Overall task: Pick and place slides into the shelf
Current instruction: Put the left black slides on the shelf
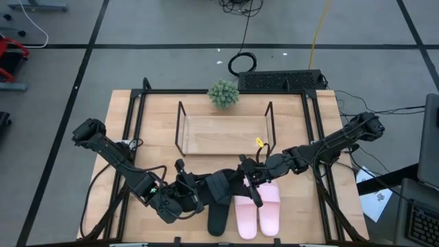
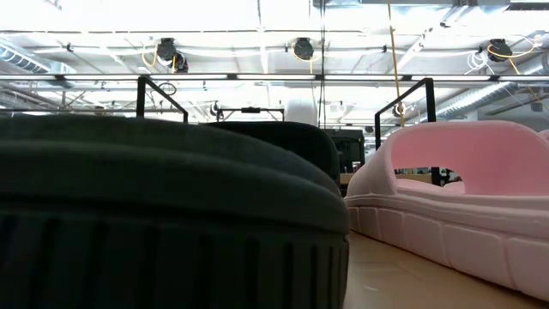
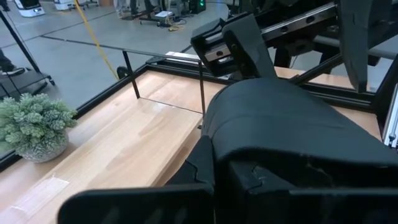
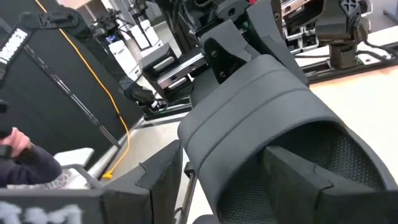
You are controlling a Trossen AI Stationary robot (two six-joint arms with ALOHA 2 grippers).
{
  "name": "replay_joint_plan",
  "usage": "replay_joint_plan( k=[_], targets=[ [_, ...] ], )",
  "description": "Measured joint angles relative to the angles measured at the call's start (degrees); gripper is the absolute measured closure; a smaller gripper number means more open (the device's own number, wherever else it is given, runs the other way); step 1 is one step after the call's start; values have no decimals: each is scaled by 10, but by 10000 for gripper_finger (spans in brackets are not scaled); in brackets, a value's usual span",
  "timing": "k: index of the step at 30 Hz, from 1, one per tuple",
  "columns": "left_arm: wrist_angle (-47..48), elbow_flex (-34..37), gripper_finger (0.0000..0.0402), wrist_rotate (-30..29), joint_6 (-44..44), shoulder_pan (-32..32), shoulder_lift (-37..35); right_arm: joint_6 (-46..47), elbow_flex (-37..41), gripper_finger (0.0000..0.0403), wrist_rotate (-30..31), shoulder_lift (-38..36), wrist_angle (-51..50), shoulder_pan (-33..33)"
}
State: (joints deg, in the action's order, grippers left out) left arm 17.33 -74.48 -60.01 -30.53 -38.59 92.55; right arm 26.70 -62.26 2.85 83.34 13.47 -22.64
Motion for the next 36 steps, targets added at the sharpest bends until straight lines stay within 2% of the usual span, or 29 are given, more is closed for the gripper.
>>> replay_joint_plan(
  k=[9,15,25,30,36],
  targets=[
    [-3,0,401,-11,3,0,0,61,0,238,-2,11,43,13],
    [-3,0,401,-14,10,0,0,85,0,239,-15,29,60,17],
    [-11,3,401,-19,9,3,0,88,0,255,-14,30,68,18],
    [-14,3,401,-20,9,3,0,87,0,284,-14,30,63,22],
    [-33,4,401,-23,23,4,0,83,0,343,-16,29,62,29]
  ],
)
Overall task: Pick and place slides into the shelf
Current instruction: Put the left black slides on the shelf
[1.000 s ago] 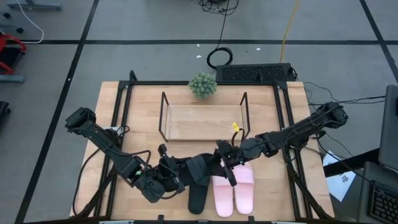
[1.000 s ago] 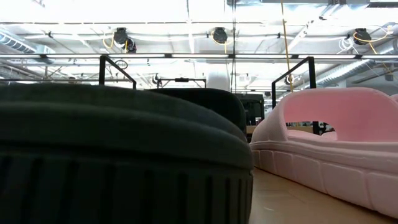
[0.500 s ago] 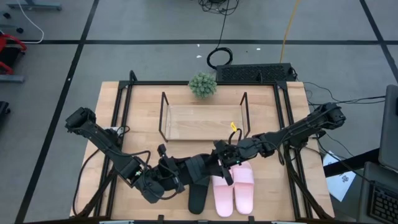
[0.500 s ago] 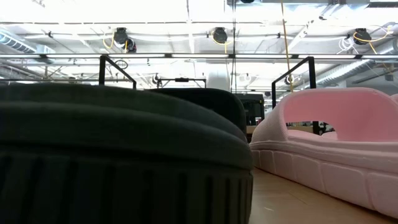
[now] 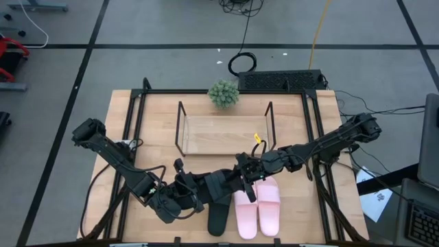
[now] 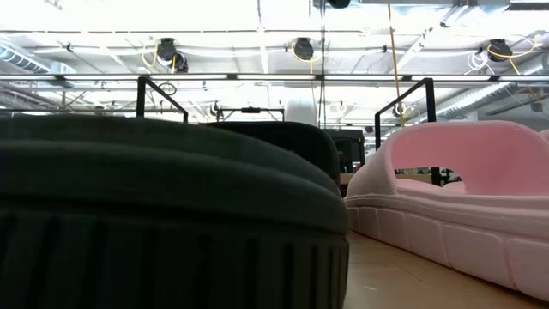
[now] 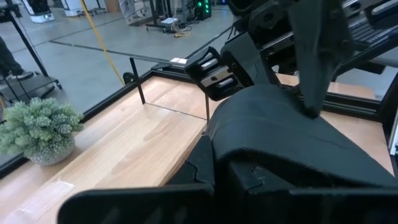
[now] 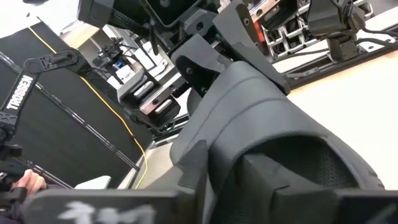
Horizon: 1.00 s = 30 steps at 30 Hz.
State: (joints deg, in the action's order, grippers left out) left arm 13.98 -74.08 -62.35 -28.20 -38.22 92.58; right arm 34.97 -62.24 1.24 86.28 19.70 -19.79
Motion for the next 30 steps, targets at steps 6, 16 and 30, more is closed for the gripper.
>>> replay_joint_plan(
  k=[6,16,30],
  targets=[
    [-7,0,401,3,8,0,0,-9,0,396,-3,0,-5,2],
    [0,0,389,24,-2,0,0,1,0,399,-5,-6,-25,3],
    [12,-1,362,40,7,-8,0,17,-1,402,5,-61,-149,3]
  ],
)
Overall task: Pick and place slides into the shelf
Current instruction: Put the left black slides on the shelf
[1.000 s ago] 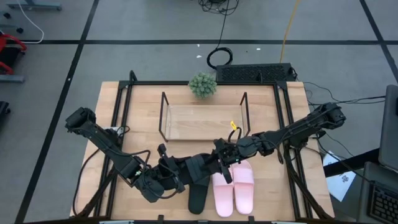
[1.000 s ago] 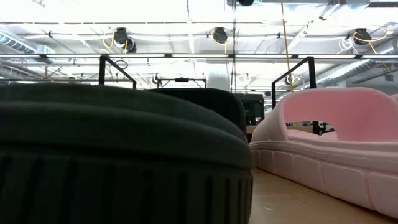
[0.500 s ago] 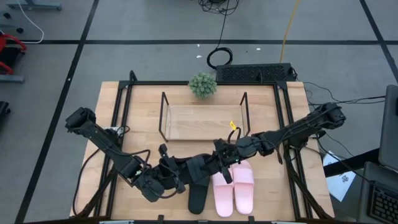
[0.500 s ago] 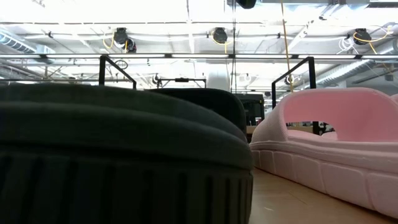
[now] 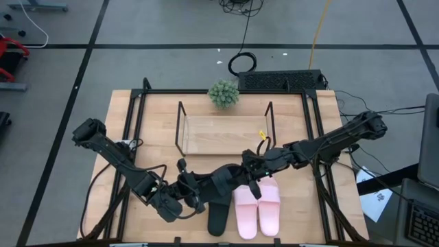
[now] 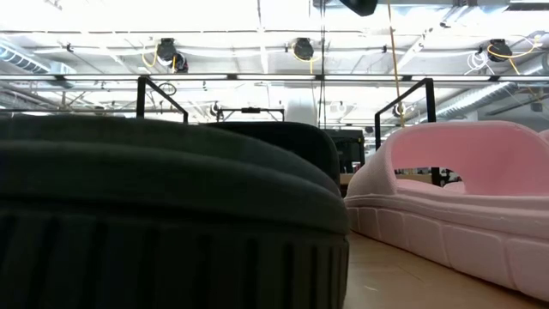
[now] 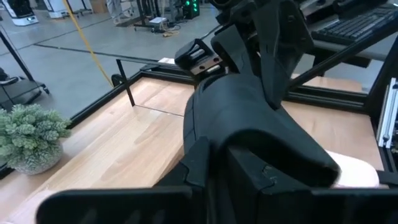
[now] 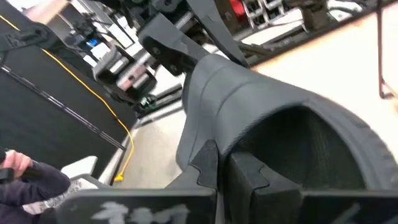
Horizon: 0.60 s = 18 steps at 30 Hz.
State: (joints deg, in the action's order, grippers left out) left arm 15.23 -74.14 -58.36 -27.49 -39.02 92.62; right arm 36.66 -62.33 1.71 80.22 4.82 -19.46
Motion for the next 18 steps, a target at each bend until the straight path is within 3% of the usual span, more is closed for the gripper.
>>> replay_joint_plan(
  k=[8,13,18],
  targets=[
    [20,0,360,44,-27,-3,0,-20,0,402,57,-43,-56,4],
    [27,0,360,61,-41,-5,0,-34,0,402,37,-67,-73,16],
    [37,1,360,63,-41,-20,0,-46,0,402,-22,-79,-105,54]
  ],
)
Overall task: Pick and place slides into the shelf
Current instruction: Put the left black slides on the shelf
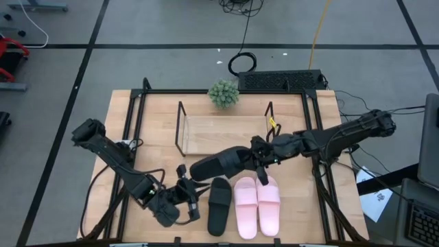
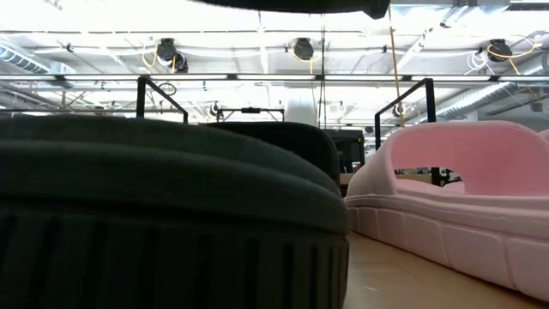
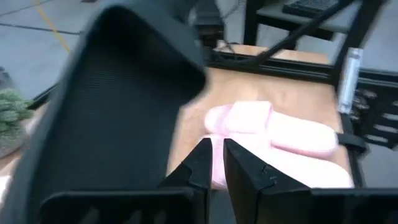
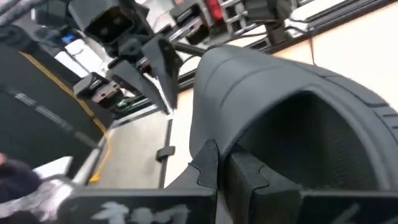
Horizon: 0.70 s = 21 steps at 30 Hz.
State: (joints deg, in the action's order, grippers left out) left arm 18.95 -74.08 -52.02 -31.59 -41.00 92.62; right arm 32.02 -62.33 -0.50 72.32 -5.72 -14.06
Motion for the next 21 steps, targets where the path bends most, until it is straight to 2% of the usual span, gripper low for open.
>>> replay_joint_plan(
  k=[5,9,14,17,21],
  targets=[
    [24,0,360,-3,-18,-12,0,-14,0,403,-111,0,-28,59],
    [43,0,360,-3,-22,-23,0,-28,-1,403,-170,1,-42,112],
    [91,0,360,-5,-34,-28,0,-97,-44,403,-252,9,-62,163],
    [120,0,360,-6,-51,-26,0,-156,-82,403,-279,18,-102,195],
    [151,0,360,-11,-61,-16,0,-239,-138,403,-282,34,-192,236]
  ],
)
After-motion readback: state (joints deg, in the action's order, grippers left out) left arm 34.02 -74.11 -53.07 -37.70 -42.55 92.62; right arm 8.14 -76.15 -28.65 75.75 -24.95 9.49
